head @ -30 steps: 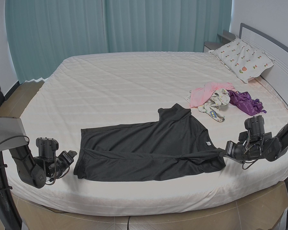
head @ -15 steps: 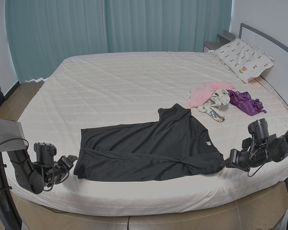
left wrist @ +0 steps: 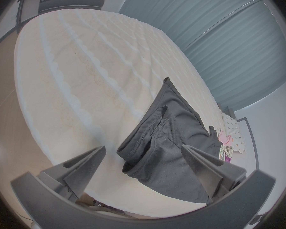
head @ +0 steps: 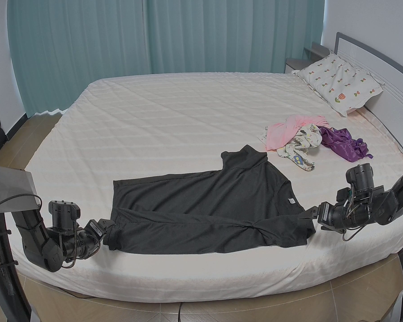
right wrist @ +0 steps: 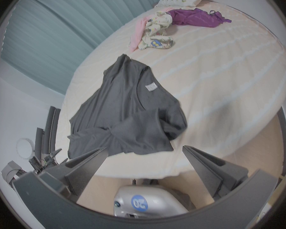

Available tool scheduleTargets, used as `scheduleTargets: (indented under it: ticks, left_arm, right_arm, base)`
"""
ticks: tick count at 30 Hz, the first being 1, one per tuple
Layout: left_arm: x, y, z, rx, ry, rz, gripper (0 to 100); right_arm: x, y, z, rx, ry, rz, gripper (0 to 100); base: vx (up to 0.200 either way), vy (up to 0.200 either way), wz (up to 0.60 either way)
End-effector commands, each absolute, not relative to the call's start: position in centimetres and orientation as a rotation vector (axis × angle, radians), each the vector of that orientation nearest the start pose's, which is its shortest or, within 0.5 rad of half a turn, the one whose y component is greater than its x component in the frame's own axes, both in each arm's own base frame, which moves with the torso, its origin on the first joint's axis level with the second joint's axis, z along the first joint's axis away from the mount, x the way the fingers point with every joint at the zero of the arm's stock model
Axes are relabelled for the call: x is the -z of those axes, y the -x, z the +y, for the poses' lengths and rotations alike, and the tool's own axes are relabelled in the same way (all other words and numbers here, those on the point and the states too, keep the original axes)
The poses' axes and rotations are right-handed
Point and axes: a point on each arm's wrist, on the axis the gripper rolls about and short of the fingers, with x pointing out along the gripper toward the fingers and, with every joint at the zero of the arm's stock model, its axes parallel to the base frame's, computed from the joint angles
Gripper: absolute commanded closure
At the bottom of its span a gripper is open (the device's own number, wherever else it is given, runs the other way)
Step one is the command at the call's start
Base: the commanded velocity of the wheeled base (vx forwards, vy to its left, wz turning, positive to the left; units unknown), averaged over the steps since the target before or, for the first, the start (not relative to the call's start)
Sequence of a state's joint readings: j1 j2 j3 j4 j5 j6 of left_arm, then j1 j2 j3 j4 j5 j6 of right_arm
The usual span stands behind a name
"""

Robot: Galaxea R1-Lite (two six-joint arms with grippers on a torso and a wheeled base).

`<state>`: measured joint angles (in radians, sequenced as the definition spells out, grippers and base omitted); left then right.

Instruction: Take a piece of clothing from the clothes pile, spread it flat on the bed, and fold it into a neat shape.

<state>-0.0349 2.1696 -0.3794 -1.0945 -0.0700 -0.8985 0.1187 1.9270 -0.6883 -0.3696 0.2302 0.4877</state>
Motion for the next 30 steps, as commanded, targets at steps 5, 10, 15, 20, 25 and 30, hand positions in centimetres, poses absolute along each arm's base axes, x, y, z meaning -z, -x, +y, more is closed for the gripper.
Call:
scheduleTargets:
  ticks: [5,10,15,20,25,30]
  left_arm:
    - [0.5,-28.51,-0.72,-0.221,0.901,0.69,0]
    - [0.34,-28.4,-0.43,-0.212,0.919,0.692,0]
    - [0.43,-28.48,-0.37,-0.222,0.919,0.689,0]
    - [0.16,-28.21,-0.38,-0.219,0.931,0.689,0]
    - [0.39,-28.18,-0.17,-0.226,0.935,0.694,0]
    - [-0.17,-28.1,-0.21,-0.22,0.939,0.678,0]
  right_arm:
    - [-1.6,-32.15,4.18,-0.065,-0.643,0.867,0]
    - [-1.73,-32.26,3.8,-0.059,-0.662,0.837,0]
    - [-1.7,-32.2,3.99,-0.064,-0.66,0.841,0]
    - [-1.67,-31.97,4.21,-0.068,-0.656,0.846,0]
    - [-1.6,-31.93,4.25,-0.065,-0.654,0.848,0]
    - [-1.43,-31.46,4.19,-0.059,-0.65,0.86,0]
  base:
    - [0.0,0.0,0.0]
    - [0.0,0.0,0.0]
    - [0.0,0.0,0.0]
    - [0.0,0.0,0.0]
    - [0.2,0.0,0.0]
    - [0.2,0.0,0.0]
